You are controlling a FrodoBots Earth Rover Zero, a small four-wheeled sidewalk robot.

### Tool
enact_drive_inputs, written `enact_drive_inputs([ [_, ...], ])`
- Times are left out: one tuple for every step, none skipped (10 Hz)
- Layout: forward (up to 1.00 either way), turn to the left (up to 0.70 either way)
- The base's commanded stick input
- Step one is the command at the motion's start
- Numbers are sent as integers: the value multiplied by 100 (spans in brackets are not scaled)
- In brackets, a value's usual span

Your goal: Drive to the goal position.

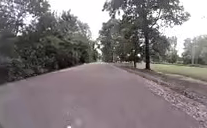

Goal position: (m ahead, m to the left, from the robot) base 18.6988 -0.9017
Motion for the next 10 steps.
enact_drive_inputs([
  [100,0],
  [100,-4],
  [100,-7],
  [100,-9],
  [100,-10],
  [100,-10],
  [100,-10],
  [100,-9],
  [100,-7],
  [100,-4],
])
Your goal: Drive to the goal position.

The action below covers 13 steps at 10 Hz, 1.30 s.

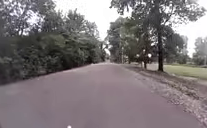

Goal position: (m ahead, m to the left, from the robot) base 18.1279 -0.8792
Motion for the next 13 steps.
enact_drive_inputs([
  [100,-3],
  [100,-3],
  [100,-3],
  [100,-3],
  [100,-3],
  [100,-3],
  [100,-3],
  [100,-3],
  [100,-3],
  [100,-3],
  [100,-3],
  [100,-3],
  [100,-3],
])
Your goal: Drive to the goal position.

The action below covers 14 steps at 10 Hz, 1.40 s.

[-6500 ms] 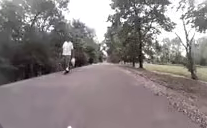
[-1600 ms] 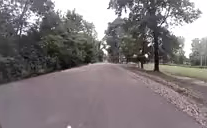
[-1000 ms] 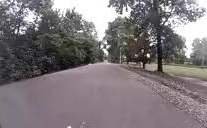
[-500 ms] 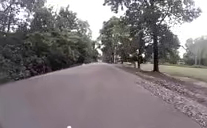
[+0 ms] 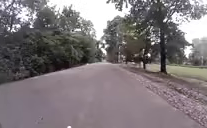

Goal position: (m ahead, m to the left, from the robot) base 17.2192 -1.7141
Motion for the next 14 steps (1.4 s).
enact_drive_inputs([
  [100,-3],
  [100,-3],
  [100,-3],
  [100,-8],
  [100,-9],
  [100,-10],
  [100,-10],
  [100,-10],
  [100,-10],
  [100,-10],
  [100,-9],
  [100,-6],
  [100,-3],
  [100,-3],
])
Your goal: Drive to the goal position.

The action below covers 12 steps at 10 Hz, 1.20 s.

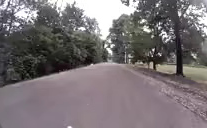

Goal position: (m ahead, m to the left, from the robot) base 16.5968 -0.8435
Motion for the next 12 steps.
enact_drive_inputs([
  [100,-3],
  [100,-3],
  [100,-3],
  [100,-3],
  [100,-3],
  [100,-3],
  [100,-5],
  [100,-8],
  [100,-10],
  [100,-12],
  [100,-12],
  [100,-12],
])
